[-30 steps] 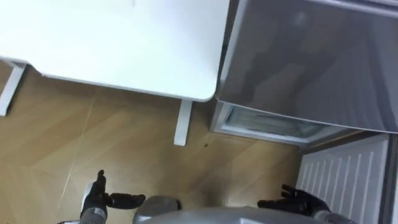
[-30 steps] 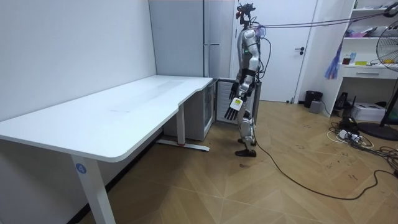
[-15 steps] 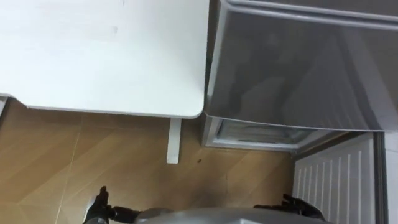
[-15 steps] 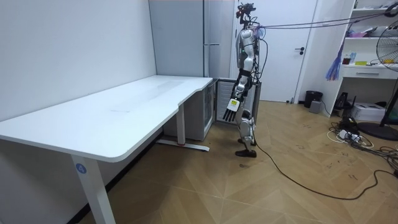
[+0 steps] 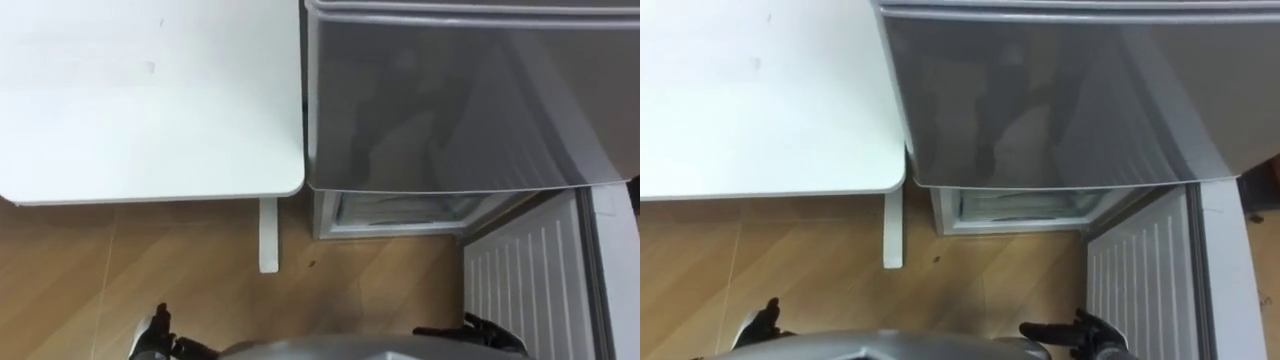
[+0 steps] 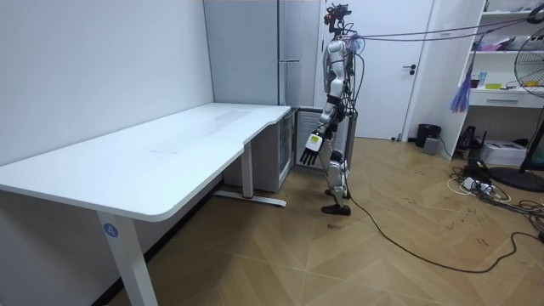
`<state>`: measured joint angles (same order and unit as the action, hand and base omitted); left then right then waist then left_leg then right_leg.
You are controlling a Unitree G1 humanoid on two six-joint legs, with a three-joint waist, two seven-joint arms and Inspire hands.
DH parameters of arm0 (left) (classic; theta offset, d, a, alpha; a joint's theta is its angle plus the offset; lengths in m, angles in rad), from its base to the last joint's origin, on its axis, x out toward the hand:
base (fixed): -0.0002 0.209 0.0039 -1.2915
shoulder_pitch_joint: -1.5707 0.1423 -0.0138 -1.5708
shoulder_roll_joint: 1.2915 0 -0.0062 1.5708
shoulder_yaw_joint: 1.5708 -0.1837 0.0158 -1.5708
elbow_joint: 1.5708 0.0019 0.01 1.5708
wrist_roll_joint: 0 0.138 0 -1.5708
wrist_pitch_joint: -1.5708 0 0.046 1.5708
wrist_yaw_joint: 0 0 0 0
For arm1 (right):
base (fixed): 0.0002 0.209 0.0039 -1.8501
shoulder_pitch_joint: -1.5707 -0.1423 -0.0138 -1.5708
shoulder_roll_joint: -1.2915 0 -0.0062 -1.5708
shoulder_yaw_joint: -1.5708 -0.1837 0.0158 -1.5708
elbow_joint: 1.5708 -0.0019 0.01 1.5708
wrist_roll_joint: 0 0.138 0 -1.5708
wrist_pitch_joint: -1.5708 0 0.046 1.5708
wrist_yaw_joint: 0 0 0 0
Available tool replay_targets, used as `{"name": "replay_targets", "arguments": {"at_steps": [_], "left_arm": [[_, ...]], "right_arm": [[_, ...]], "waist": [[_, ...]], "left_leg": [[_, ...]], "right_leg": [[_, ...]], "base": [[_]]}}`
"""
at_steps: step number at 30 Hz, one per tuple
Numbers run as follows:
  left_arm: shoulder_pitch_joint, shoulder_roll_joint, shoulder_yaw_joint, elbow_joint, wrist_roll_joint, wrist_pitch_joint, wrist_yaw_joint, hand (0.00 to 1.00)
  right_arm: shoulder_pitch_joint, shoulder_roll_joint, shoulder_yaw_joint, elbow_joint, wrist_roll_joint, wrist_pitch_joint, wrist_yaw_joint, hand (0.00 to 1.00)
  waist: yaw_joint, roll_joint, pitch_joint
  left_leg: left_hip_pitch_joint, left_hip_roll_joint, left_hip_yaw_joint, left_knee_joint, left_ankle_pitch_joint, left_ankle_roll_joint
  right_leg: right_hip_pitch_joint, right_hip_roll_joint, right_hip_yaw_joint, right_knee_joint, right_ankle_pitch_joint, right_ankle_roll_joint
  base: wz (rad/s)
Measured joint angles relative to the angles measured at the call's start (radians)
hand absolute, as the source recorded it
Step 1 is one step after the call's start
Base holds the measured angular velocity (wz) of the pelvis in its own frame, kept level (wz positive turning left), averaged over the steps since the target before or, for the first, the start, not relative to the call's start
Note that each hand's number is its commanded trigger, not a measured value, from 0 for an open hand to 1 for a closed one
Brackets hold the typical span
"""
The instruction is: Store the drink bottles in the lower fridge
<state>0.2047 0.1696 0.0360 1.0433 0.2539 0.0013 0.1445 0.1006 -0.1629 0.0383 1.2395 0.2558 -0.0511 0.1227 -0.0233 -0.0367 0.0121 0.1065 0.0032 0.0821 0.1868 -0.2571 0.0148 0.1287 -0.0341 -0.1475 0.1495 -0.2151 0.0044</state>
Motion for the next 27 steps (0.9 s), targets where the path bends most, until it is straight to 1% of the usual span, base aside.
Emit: {"name": "replay_targets", "arguments": {"at_steps": [4,5,6,9,10,11,12,13,14,15,16,18,20,21,22,24,26,27], "left_arm": [[-0.019,-0.006,0.002,0.0,-0.001,-0.006,0.002,0.0],[-0.021,-0.009,0.003,-0.001,-0.005,-0.012,0.006,0.0],[-0.021,-0.009,0.002,-0.001,-0.005,-0.017,0.007,0.0],[-0.027,-0.009,0.002,-0.002,-0.005,-0.039,0.007,0.0],[-0.032,-0.008,0.002,-0.003,-0.007,-0.052,0.005,0.0],[-0.034,-0.007,0.003,-0.003,-0.007,-0.058,0.001,0.0],[-0.035,-0.007,0.003,-0.003,-0.007,-0.06,-0.002,0.0],[-0.032,-0.007,0.005,-0.003,-0.006,-0.068,-0.004,0.0],[-0.03,-0.007,0.01,-0.005,-0.005,-0.075,-0.006,0.0],[-0.028,-0.007,0.015,-0.004,-0.005,-0.076,-0.007,0.0],[-0.022,-0.006,0.031,-0.002,-0.006,-0.075,-0.009,0.0],[-0.005,-0.002,0.053,0.005,-0.005,-0.075,-0.01,0.0],[0.014,-0.001,0.085,0.016,-0.005,-0.073,-0.01,0.0],[0.019,-0.001,0.089,0.014,-0.005,-0.073,-0.01,0.0],[0.027,-0.001,0.104,0.014,0.001,-0.073,-0.01,0.0],[0.04,0.002,0.123,0.014,0.003,-0.072,-0.01,0.0],[0.052,0.003,0.127,-0.004,0.003,-0.062,-0.009,0.0],[0.054,0.003,0.127,-0.004,0.003,-0.058,-0.009,0.0]], "right_arm": [[-0.011,0.0,-0.015,-0.004,-0.028,0.001,-0.026,0.0],[-0.004,-0.001,-0.025,-0.043,-0.049,0.005,-0.042,0.0],[-0.002,-0.001,-0.03,-0.071,-0.068,0.005,-0.051,0.0],[0.009,-0.001,-0.064,-0.259,-0.138,0.006,-0.083,0.0],[0.02,-0.003,-0.073,-0.369,-0.152,0.005,-0.099,0.0],[0.015,-0.003,-0.086,-0.448,-0.152,-0.014,-0.106,0.0],[0.011,-0.003,-0.096,-0.474,-0.152,-0.027,-0.11,0.0],[0.007,-0.004,-0.116,-0.512,-0.154,-0.048,-0.123,0.0],[-0.001,-0.004,-0.146,-0.569,-0.174,-0.049,-0.136,0.0],[-0.003,-0.009,-0.153,-0.584,-0.182,-0.024,-0.144,0.0],[0.007,-0.014,-0.161,-0.596,-0.183,-0.02,-0.154,0.0],[0.031,-0.017,-0.176,-0.644,-0.186,-0.02,-0.162,0.0],[0.051,-0.023,-0.216,-0.755,-0.18,-0.02,-0.18,0.0],[0.056,-0.027,-0.224,-0.789,-0.177,-0.02,-0.191,0.0],[0.064,-0.038,-0.243,-0.853,-0.174,-0.024,-0.208,0.0],[0.065,-0.054,-0.273,-0.915,-0.173,-0.028,-0.235,0.0],[0.062,-0.069,-0.311,-0.982,-0.173,-0.032,-0.262,0.0],[0.057,-0.07,-0.322,-0.987,-0.175,-0.038,-0.268,0.0]], "waist": [[0.0,0.0,-0.0017],[0.002,-0.001,-0.0041],[0.0,0.0,-0.0042],[-0.015,0.001,-0.0033],[-0.016,0.0,-0.0035],[-0.016,-0.001,-0.0036],[-0.019,-0.002,-0.0051],[-0.02,-0.005,-0.0092],[-0.02,-0.01,-0.0109],[-0.019,-0.013,-0.011],[-0.015,-0.018,-0.01],[-0.018,-0.023,-0.0118],[-0.028,-0.029,-0.0106],[-0.029,-0.03,-0.0113],[-0.031,-0.033,-0.0113],[-0.031,-0.041,-0.0155],[-0.037,-0.051,-0.0222],[-0.038,-0.049,-0.0208]], "left_leg": [[0.006,0.0,0.0,0.0,0.0,0.0],[0.006,0.001,0.005,0.0,0.0,0.0],[0.006,0.001,0.009,0.0,0.0,0.0],[0.005,0.002,0.011,0.0,0.0,0.0],[0.005,0.003,0.014,0.0,0.0,0.0],[0.008,0.006,0.021,0.0,0.0,0.0],[0.01,0.007,0.023,0.002,0.0,0.0],[0.013,0.008,0.023,0.003,0.0,0.0],[0.014,0.007,0.023,0.002,0.0,0.0],[0.015,0.008,0.024,0.002,0.0,0.0],[0.016,0.008,0.029,0.002,0.0,0.0],[0.015,0.009,0.036,0.002,0.0,0.0],[0.014,0.009,0.042,0.002,0.0,0.0],[0.011,0.009,0.044,0.002,0.0,0.0],[0.009,0.01,0.045,0.002,0.0,0.0],[0.009,0.01,0.046,0.002,0.001,0.001],[0.01,0.01,0.048,0.002,0.0,0.001],[0.01,0.01,0.048,0.003,0.0,0.001]], "right_leg": [[0.001,0.0,0.002,0.001,0.0,0.0],[0.001,0.0,0.009,0.002,0.0,0.0],[0.001,0.0,0.009,0.002,0.0,0.0],[-0.001,0.0,0.009,0.003,0.0,0.0],[-0.005,0.001,0.011,0.005,0.0,0.0],[-0.009,0.004,0.018,0.003,0.004,0.0],[-0.008,0.006,0.02,0.002,0.007,-0.001],[-0.006,0.007,0.022,0.002,0.009,-0.001],[-0.005,0.007,0.03,0.004,0.009,0.0],[-0.006,0.007,0.034,0.004,0.01,0.0],[-0.008,0.008,0.042,0.005,0.01,0.0],[-0.009,0.009,0.052,0.01,0.011,0.0],[-0.022,0.01,0.062,0.022,0.011,0.0],[-0.025,0.01,0.064,0.022,0.012,0.001],[-0.029,0.01,0.065,0.022,0.014,0.001],[-0.03,0.01,0.067,0.022,0.016,0.001],[-0.03,0.01,0.069,0.022,0.017,0.002],[-0.03,0.01,0.069,0.022,0.018,0.001]], "base": [[-0.02],[-0.11],[-0.16],[-0.06],[-0.07],[-0.11],[-0.1],[0.0],[0.0],[-0.07],[-0.17],[-0.19],[-0.19],[-0.18],[-0.1],[-0.03],[0.0],[0.0]]}}
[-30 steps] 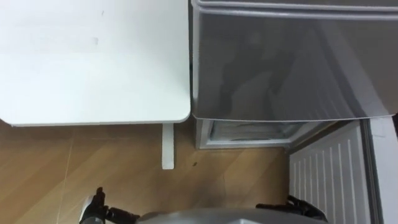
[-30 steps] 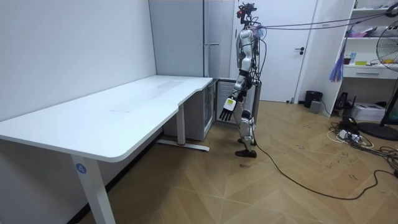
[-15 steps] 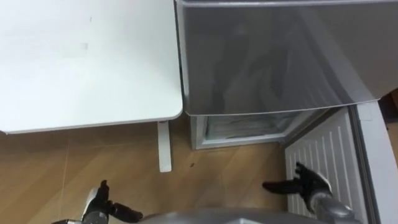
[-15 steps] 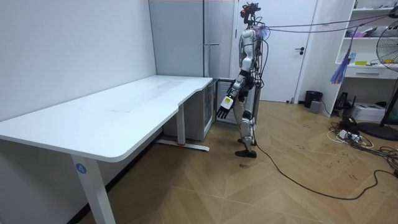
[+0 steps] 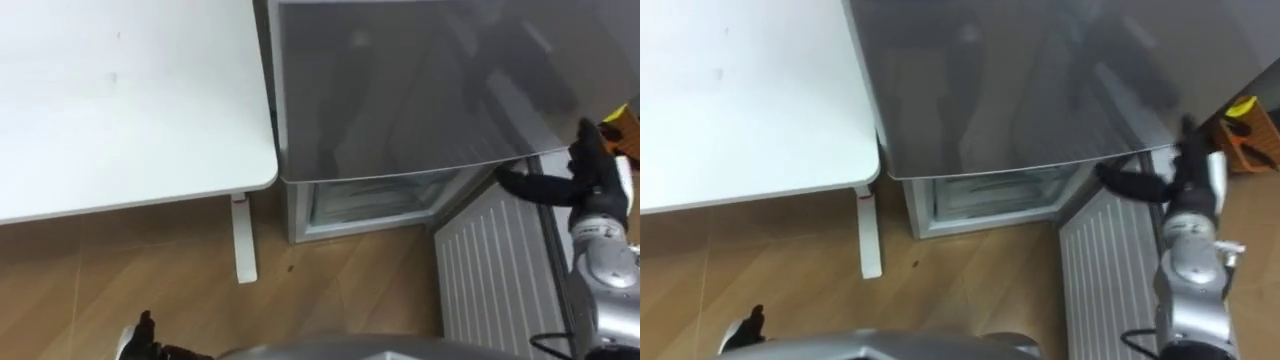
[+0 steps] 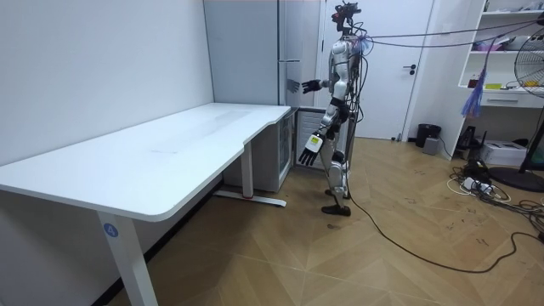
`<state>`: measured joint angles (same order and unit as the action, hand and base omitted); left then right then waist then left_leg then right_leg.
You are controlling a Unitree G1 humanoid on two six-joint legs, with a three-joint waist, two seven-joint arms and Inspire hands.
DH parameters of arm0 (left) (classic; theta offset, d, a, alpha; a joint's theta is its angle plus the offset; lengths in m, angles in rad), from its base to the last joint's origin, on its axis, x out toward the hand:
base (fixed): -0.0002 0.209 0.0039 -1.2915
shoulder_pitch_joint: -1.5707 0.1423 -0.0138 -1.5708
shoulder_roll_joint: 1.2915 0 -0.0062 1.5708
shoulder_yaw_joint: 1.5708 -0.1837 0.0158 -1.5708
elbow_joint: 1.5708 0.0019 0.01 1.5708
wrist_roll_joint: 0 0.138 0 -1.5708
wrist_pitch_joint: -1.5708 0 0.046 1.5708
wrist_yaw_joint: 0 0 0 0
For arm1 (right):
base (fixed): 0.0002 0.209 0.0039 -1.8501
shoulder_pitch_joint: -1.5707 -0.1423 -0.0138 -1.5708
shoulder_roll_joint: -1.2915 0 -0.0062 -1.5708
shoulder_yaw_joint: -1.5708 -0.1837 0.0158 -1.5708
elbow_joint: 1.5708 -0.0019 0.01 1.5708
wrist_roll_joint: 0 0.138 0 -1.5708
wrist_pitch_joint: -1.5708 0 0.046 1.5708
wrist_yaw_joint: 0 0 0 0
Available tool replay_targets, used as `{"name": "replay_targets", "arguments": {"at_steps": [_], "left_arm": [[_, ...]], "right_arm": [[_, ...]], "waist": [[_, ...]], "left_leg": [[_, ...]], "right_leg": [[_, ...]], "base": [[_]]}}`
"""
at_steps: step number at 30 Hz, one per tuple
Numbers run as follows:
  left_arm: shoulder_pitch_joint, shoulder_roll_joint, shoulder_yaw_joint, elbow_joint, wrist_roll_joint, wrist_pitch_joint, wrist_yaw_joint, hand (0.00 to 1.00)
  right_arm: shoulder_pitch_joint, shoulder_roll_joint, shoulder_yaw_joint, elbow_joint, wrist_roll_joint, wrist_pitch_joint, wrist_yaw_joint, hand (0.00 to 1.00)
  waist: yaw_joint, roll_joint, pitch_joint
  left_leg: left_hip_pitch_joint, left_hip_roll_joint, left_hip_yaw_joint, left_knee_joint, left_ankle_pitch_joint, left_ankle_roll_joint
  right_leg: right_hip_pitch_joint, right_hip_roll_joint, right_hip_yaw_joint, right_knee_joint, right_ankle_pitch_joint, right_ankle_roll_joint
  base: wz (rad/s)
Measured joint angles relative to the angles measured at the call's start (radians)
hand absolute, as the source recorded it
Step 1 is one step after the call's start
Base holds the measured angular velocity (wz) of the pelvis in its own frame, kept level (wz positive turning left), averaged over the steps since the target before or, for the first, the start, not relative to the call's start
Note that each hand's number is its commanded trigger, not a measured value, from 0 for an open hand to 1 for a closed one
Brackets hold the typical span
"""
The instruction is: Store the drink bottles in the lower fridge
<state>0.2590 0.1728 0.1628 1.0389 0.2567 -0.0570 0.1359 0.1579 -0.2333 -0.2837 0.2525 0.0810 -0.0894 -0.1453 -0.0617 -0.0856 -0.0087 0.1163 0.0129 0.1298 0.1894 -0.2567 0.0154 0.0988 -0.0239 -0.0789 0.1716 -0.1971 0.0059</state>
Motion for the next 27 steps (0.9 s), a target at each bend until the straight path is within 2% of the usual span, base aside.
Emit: {"name": "replay_targets", "arguments": {"at_steps": [3,7,11,16,22,27], "left_arm": [[0.023,0.0,-0.001,-0.024,0.001,0.014,0.0,0.0],[0.042,0.0,-0.001,-0.04,0.022,0.037,0.0,0.0],[0.043,0.0,0.0,-0.055,0.021,0.059,0.0,0.0],[0.039,0.0,-0.001,-0.062,0.021,0.061,0.0,0.0],[0.04,-0.004,0.0,-0.084,0.021,0.076,0.0,0.0],[0.051,-0.004,0.0,-0.135,0.021,0.086,0.0,0.0]], "right_arm": [[-0.023,-0.002,-0.053,-0.004,0.001,-0.005,-0.041,0.0],[-0.019,-0.005,-0.093,-0.007,0.009,-0.004,-0.092,0.0],[-0.011,-0.005,-0.1,-0.005,0.076,-0.003,-0.11,0.0],[-0.009,-0.01,-0.099,0.065,0.163,0.0,-0.133,0.0],[0.005,-0.01,-0.1,0.187,0.231,0.028,-0.153,0.0],[0.002,-0.012,-0.114,0.242,0.284,0.028,-0.171,0.0]], "waist": [[-0.013,-0.002,-0.0012],[-0.021,0.005,0.0019],[-0.028,0.017,0.0048],[-0.028,0.024,0.0071],[-0.037,0.024,0.0071],[-0.047,0.021,0.0025]], "left_leg": [[0.001,0.0,0.001,0.0,0.0,0.0],[0.001,0.0,0.006,0.0,0.0,0.0],[0.0,0.002,0.008,-0.001,0.0,0.001],[0.0,0.008,0.007,-0.006,0.0,0.001],[-0.011,0.006,0.008,-0.007,0.0,0.001],[-0.012,0.007,0.007,-0.007,0.001,0.001]], "right_leg": [[0.004,0.0,-0.002,-0.001,0.003,0.001],[0.004,0.0,0.003,-0.001,0.003,0.001],[0.001,0.003,0.009,0.0,0.004,0.0],[-0.003,0.01,0.011,0.001,0.006,-0.004],[-0.016,0.009,0.013,0.001,0.007,-0.005],[-0.016,0.009,0.012,-0.001,0.007,-0.005]], "base": [[0.03],[-0.05],[-0.04],[-0.02],[-0.01],[0.0]]}}
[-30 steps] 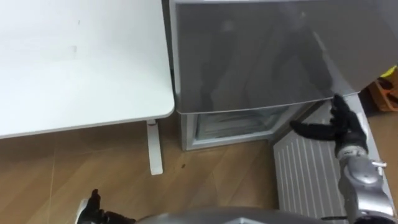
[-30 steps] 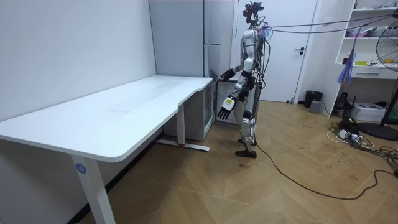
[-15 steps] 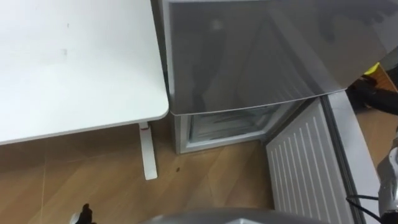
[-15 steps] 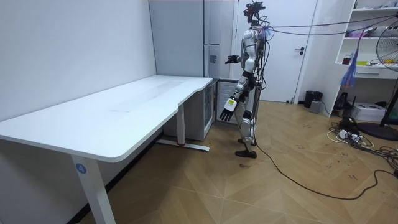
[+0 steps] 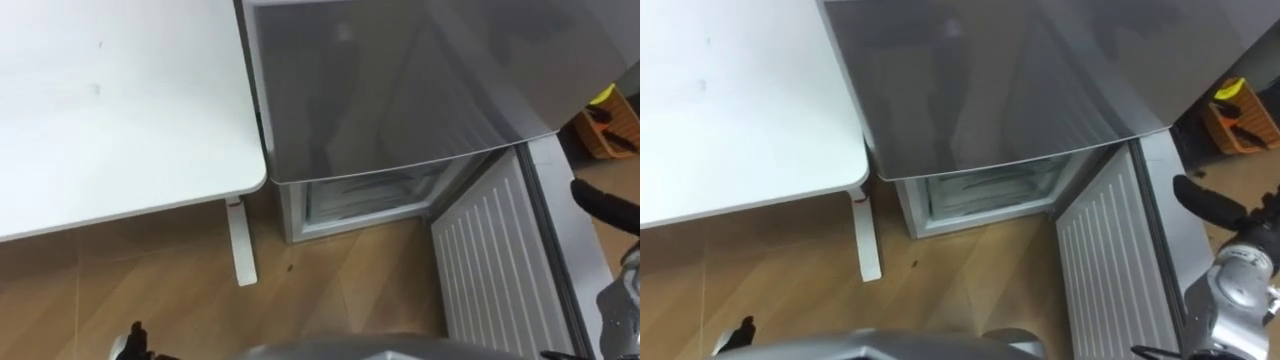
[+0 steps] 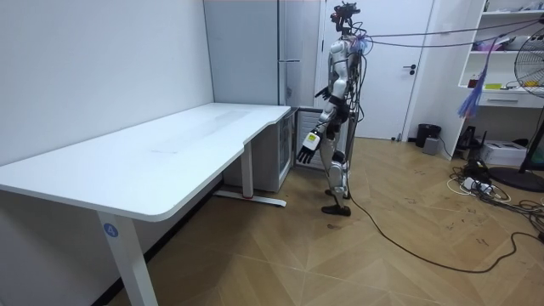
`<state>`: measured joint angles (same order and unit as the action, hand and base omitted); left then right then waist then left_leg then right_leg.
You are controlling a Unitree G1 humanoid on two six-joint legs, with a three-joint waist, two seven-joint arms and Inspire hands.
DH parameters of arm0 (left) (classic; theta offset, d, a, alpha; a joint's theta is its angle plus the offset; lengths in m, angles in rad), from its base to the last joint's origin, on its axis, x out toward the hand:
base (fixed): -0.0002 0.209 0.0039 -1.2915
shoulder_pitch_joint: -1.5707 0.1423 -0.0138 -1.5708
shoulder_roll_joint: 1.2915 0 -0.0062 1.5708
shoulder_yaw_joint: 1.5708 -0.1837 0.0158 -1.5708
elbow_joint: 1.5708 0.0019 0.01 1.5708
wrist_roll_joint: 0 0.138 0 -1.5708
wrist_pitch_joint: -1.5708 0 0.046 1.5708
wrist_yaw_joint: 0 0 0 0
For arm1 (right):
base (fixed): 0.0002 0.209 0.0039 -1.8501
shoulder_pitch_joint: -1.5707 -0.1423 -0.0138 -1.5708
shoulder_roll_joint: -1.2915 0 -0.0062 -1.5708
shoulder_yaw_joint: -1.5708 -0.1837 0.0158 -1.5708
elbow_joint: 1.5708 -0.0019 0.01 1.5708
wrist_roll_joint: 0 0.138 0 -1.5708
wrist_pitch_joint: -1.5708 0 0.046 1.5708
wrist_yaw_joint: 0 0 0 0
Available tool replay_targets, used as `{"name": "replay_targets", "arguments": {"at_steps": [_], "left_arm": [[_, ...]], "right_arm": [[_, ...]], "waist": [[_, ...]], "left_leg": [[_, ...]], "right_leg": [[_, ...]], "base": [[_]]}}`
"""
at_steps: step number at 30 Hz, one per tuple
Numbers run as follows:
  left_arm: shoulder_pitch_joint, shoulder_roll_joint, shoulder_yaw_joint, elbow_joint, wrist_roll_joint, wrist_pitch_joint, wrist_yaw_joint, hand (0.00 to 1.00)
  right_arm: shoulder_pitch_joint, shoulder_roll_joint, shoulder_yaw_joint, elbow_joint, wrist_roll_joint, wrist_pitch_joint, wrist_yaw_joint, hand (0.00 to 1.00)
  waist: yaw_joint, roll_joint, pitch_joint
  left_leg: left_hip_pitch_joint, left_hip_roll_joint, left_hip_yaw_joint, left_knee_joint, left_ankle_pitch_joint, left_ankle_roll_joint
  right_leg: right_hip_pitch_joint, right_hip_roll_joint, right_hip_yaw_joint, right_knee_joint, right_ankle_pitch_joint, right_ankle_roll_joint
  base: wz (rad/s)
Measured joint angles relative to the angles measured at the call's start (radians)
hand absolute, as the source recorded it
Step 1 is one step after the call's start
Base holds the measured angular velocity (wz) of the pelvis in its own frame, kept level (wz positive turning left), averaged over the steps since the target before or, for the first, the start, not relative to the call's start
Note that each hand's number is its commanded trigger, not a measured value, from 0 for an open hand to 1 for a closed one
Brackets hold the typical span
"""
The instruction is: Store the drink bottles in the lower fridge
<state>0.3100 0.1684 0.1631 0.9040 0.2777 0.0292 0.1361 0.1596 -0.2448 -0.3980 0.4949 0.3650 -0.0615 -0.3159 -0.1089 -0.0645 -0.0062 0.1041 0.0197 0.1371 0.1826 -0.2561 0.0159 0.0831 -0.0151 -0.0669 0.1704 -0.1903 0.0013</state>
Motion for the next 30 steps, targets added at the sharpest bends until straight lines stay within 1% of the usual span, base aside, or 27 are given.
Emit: {"name": "replay_targets", "arguments": {"at_steps": [2,4,9,12,16,22,24,27,29,30], "left_arm": [[-0.002,0.0,0.0,-0.006,0.0,0.0,0.001,0.0],[0.001,0.0,0.0,-0.004,-0.001,0.01,0.001,0.0],[0.004,0.0,-0.001,-0.001,-0.001,0.014,0.006,0.0],[0.011,0.0,-0.002,-0.001,0.0,0.014,0.008,0.0],[0.004,-0.001,-0.001,-0.003,0.0,0.014,0.004,0.0],[-0.004,0.0,-0.002,-0.003,0.0,0.014,-0.013,0.0],[-0.004,0.0,-0.002,-0.003,0.0,0.014,-0.013,0.0],[-0.009,-0.001,-0.003,-0.003,0.0,0.013,-0.013,0.0],[-0.027,0.0,-0.012,-0.002,0.001,0.011,-0.012,0.0],[-0.031,0.0,-0.016,-0.001,0.001,0.01,-0.012,0.0]], "right_arm": [[-0.001,-0.005,-0.014,0.053,0.034,0.002,0.0,0.0],[-0.001,-0.009,-0.021,0.107,0.061,0.02,-0.001,0.0],[-0.002,-0.009,-0.021,0.2,0.068,0.034,0.004,0.0],[-0.002,-0.009,-0.021,0.207,0.085,0.038,0.005,0.0],[-0.001,-0.009,-0.018,0.231,0.116,0.039,0.017,0.0],[0.004,-0.009,-0.017,0.231,0.114,0.039,0.045,0.0],[0.004,-0.009,-0.014,0.231,0.112,0.039,0.049,0.0],[0.017,-0.008,0.017,0.205,0.105,0.038,0.054,0.0],[0.031,-0.005,0.043,0.199,0.089,0.03,0.057,0.0],[0.031,-0.005,0.051,0.199,0.082,0.029,0.057,0.0]], "waist": [[0.001,-0.005,-0.0022],[0.001,-0.009,-0.0037],[-0.006,-0.009,-0.0028],[-0.007,-0.008,0.0025],[-0.018,-0.002,0.0041],[-0.022,0.003,0.0034],[-0.016,0.002,0.0034],[-0.01,0.001,0.0018],[-0.003,0.002,-0.0018],[0.0,0.0,-0.0018]], "left_leg": [[0.003,0.0,-0.001,0.0,0.0,0.0],[0.006,0.0,-0.001,0.0,0.0,0.0],[0.009,0.0,0.004,0.0,0.0,0.0],[0.01,0.001,0.011,0.0,0.0,0.0],[0.01,0.003,0.014,-0.006,0.0,0.0],[0.011,0.004,0.022,-0.01,0.0,0.0],[0.01,0.005,0.03,-0.01,0.0,0.0],[0.011,0.004,0.048,-0.011,0.0,0.0],[0.013,0.004,0.054,-0.012,0.0,0.0],[0.012,0.004,0.056,-0.012,0.0,0.0]], "right_leg": [[0.003,0.0,-0.001,0.0,0.0,0.0],[0.004,0.0,-0.001,0.0,0.0,0.0],[0.005,0.001,0.006,0.001,0.0,0.0],[0.002,0.002,0.015,0.003,0.0,0.0],[0.001,0.003,0.014,0.005,0.0,0.0],[-0.005,0.005,0.019,0.007,0.001,-0.001],[-0.016,0.006,0.027,0.016,0.001,-0.001],[-0.02,0.006,0.038,0.016,0.001,-0.001],[-0.022,0.006,0.049,0.016,0.002,0.0],[-0.024,0.006,0.051,0.016,0.002,0.001]], "base": [[0.0],[-0.02],[-0.02],[-0.08],[0.0],[-0.04],[-0.12],[-0.15],[-0.09],[-0.12]]}}
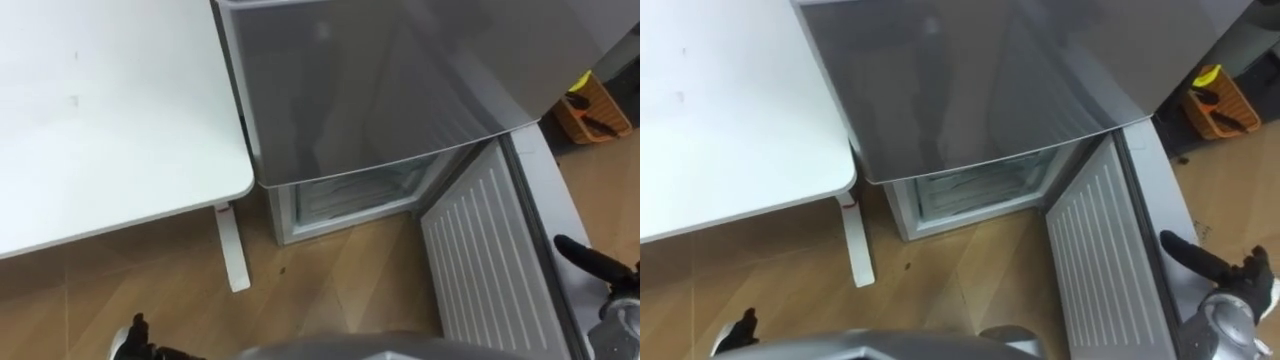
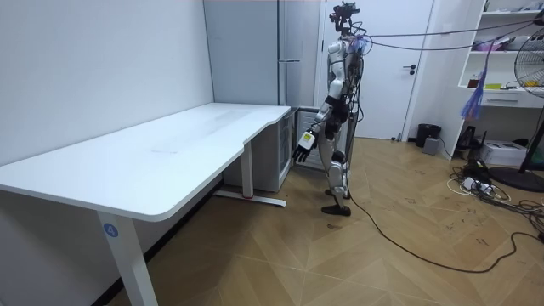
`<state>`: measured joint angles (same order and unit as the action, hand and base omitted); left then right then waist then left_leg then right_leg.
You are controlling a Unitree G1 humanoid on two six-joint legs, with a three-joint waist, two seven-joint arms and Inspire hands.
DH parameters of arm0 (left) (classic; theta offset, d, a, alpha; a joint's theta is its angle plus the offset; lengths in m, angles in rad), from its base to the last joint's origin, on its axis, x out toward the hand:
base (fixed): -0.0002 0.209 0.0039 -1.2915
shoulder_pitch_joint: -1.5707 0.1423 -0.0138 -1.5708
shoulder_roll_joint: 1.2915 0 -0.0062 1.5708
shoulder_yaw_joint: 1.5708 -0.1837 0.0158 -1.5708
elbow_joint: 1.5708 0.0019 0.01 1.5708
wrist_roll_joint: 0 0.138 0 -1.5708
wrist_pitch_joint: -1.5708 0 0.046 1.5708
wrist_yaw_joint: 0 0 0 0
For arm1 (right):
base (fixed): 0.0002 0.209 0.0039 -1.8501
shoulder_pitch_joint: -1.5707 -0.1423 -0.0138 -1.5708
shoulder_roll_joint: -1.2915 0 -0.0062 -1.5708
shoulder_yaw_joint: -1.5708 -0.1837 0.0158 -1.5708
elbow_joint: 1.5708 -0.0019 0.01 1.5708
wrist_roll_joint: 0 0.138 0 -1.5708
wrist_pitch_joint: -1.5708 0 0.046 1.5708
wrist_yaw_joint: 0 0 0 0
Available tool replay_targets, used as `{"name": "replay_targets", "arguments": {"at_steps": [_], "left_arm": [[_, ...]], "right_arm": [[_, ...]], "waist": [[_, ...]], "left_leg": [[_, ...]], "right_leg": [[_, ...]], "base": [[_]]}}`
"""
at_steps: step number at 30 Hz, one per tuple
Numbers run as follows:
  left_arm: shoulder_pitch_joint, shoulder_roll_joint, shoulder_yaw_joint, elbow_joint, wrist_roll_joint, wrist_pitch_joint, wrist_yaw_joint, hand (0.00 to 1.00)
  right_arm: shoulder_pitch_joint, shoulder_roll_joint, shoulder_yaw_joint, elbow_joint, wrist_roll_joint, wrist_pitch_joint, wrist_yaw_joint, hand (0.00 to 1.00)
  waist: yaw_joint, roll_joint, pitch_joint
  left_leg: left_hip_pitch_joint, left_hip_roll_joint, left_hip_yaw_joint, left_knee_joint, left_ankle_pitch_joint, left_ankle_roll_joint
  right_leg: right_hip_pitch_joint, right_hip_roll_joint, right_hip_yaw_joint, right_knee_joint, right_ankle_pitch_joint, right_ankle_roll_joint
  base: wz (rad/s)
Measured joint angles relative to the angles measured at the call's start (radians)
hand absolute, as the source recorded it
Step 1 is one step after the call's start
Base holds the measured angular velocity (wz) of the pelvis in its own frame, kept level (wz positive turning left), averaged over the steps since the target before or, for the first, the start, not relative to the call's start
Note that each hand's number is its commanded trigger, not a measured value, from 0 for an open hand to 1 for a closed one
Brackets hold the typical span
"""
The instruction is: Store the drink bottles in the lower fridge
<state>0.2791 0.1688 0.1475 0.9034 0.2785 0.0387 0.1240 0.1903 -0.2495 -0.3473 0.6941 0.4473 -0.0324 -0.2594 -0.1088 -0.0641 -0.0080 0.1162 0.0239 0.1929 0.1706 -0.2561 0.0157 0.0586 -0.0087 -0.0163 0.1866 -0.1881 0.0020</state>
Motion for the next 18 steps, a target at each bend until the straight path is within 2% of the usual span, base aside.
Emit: {"name": "replay_targets", "arguments": {"at_steps": [4,7,9,10,11,12,13,14,15,16,17,18], "left_arm": [[-0.017,0.002,-0.048,0.012,0.0,-0.003,0.0,0.0],[-0.026,0.005,-0.054,0.032,0.007,-0.003,-0.009,0.0],[-0.03,0.009,-0.054,0.032,0.008,-0.003,-0.009,0.0],[-0.03,0.011,-0.055,0.038,0.007,-0.001,-0.009,0.0],[-0.032,0.012,-0.055,0.04,0.008,0.001,-0.01,0.0],[-0.032,0.014,-0.055,0.04,0.007,0.001,-0.01,0.0],[-0.03,0.016,-0.055,0.041,0.007,0.001,-0.012,0.0],[-0.032,0.017,-0.054,0.041,0.007,0.002,-0.014,0.0],[-0.041,0.02,-0.053,0.04,0.007,0.002,-0.022,0.0],[-0.048,0.021,-0.051,0.039,0.006,0.002,-0.024,0.0],[-0.047,0.021,-0.048,0.037,0.006,0.002,-0.025,0.0],[-0.056,0.024,-0.039,0.039,0.007,0.001,-0.026,0.0]], "right_arm": [[0.0,0.015,0.027,-0.005,-0.038,-0.006,-0.002,0.0],[0.015,0.038,0.032,-0.036,-0.06,-0.008,0.005,0.0],[0.017,0.049,0.037,-0.071,-0.06,-0.006,0.018,0.0],[0.018,0.051,0.057,-0.097,-0.063,-0.005,0.027,0.0],[0.017,0.051,0.078,-0.123,-0.063,-0.003,0.034,0.0],[0.014,0.05,0.092,-0.137,-0.062,0.0,0.037,0.0],[0.005,0.05,0.12,-0.163,-0.064,0.005,0.054,0.0],[0.0,0.05,0.135,-0.171,-0.069,0.008,0.059,0.0],[-0.017,0.05,0.16,-0.18,-0.094,0.016,0.067,0.0],[-0.033,0.052,0.187,-0.194,-0.106,0.031,0.076,0.0],[-0.039,0.054,0.201,-0.207,-0.112,0.039,0.083,0.0],[-0.044,0.068,0.22,-0.227,-0.126,0.048,0.104,0.0]], "waist": [[0.004,-0.002,0.0019],[0.003,-0.001,0.0025],[0.004,-0.001,0.002],[0.004,0.007,0.0056],[0.007,0.003,0.0031],[0.008,0.005,0.0053],[0.014,0.007,0.0054],[0.016,0.008,0.0052],[0.022,0.01,0.0059],[0.031,0.014,0.0044],[0.036,0.015,0.0044],[0.036,0.022,0.0129]], "left_leg": [[-0.002,0.0,0.015,0.0,0.0,0.0],[-0.002,0.001,0.019,0.002,0.0,0.0],[-0.004,0.001,0.034,0.008,0.0,0.0],[-0.01,0.001,0.053,0.014,0.0,0.0],[-0.019,0.0,0.073,0.024,0.0,0.0],[-0.021,0.0,0.09,0.027,0.0,0.001],[-0.024,0.002,0.133,0.029,0.0,0.001],[-0.028,0.003,0.147,0.03,0.001,0.002],[-0.04,0.007,0.183,0.032,0.003,0.007],[-0.057,0.018,0.237,0.031,0.009,0.015],[-0.063,0.034,0.28,0.026,0.012,0.021],[-0.07,0.054,0.382,0.018,0.01,0.025]], "right_leg": [[-0.008,0.0,0.011,0.002,0.002,0.001],[-0.013,0.0,0.014,0.007,0.002,0.002],[-0.041,0.0,0.015,0.03,0.002,0.002],[-0.058,-0.001,0.014,0.048,0.003,0.001],[-0.076,-0.002,0.017,0.065,0.005,0.001],[-0.087,-0.002,0.019,0.074,0.007,0.001],[-0.105,0.0,0.031,0.079,0.017,0.002],[-0.116,0.002,0.037,0.08,0.024,0.002],[-0.139,0.005,0.039,0.071,0.046,0.004],[-0.15,0.013,0.033,0.034,0.086,0.003],[-0.151,0.015,0.012,0.019,0.103,0.002],[-0.166,-0.005,-0.099,0.091,0.073,-0.015]], "base": [[-0.1],[-0.05],[-0.27],[-0.45],[-0.51],[-0.65],[-0.61],[-0.78],[-0.81],[-0.83],[-0.65],[-0.37]]}}
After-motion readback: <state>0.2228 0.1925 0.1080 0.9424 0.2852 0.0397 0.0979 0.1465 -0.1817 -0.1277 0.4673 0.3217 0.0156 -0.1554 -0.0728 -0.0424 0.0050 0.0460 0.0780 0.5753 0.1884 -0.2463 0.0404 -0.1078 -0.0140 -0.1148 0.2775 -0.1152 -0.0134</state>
